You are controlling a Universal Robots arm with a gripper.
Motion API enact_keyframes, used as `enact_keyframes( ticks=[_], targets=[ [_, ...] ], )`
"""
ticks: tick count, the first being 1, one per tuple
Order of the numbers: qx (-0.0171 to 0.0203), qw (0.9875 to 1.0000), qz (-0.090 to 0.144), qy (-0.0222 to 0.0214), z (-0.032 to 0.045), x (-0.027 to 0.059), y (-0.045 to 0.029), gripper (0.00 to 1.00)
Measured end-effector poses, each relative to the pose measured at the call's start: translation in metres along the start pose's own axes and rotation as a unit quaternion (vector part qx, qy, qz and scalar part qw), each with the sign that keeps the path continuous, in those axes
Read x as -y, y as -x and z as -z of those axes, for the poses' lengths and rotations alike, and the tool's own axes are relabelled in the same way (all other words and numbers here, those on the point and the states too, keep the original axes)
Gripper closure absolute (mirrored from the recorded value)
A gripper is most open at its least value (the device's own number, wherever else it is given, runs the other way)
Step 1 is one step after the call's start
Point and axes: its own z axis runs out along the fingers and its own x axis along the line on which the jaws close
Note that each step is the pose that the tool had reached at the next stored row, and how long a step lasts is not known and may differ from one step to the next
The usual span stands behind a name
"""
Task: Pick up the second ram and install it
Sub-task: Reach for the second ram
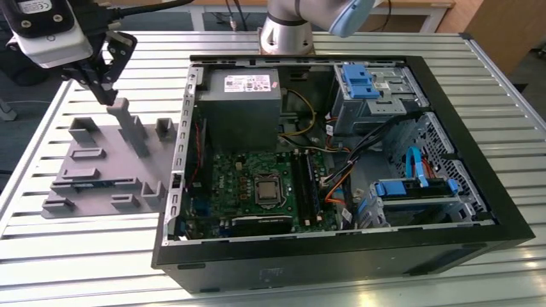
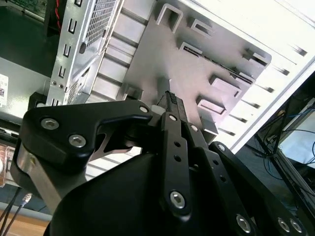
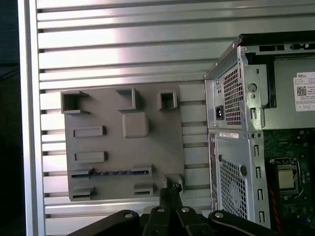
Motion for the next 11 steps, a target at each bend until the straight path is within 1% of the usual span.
enact_keyframes(
  ticks=[11],
  targets=[
    [0.0000,1.0000,0.000,0.0000,0.0000,0.0002,-0.0019,0.89]
  ],
)
